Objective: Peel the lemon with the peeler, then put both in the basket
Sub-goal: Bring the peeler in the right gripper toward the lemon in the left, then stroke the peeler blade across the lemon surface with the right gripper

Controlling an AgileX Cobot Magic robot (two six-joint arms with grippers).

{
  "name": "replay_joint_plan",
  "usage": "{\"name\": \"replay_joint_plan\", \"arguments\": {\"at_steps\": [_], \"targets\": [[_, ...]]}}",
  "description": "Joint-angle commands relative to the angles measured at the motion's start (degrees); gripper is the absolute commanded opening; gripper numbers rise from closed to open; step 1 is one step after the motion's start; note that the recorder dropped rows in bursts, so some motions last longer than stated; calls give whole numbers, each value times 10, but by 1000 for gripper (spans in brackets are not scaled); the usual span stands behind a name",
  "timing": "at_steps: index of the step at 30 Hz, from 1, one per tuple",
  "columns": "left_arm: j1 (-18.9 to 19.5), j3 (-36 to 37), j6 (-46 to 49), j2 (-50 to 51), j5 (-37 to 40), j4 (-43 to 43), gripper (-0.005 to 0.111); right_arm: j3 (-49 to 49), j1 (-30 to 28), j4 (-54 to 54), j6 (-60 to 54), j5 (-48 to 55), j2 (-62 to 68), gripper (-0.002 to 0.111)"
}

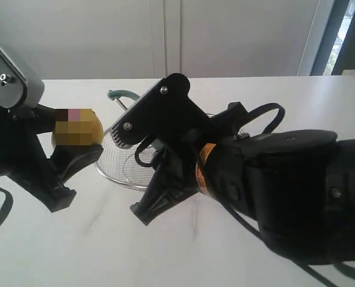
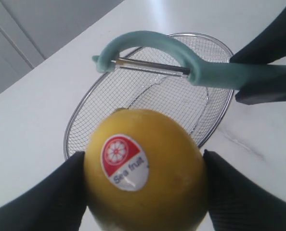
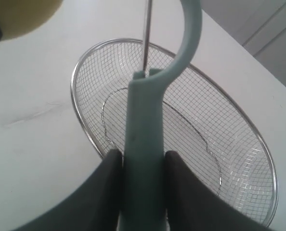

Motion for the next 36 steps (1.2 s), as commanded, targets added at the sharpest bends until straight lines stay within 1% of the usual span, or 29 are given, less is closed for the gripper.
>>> {"name": "replay_joint_plan", "arguments": {"at_steps": [1,6,10,16,21,25,33,36], "targets": [[-4,2,-60,3,-1,-9,0,-14,17,-38,6,8,6,0],[-3,-33,-69,10,63,-4,0,-16,37,-63,20,51,14,0],[1,-47,-69,27,78,-4,0,-16,40,-66,33,48,16,0],[1,-47,-69,31,77,-4,0,-16,40,-69,47,46,16,0],[1,-48,-69,31,76,-4,0,-16,40,-69,47,19,16,0],[1,-48,-69,31,76,-4,0,-16,40,-67,51,29,24,0],[1,-49,-69,31,74,-4,0,-16,40,-67,56,16,39,0],[1,-49,-69,31,74,-4,0,-16,40,-67,56,31,39,0]]}}
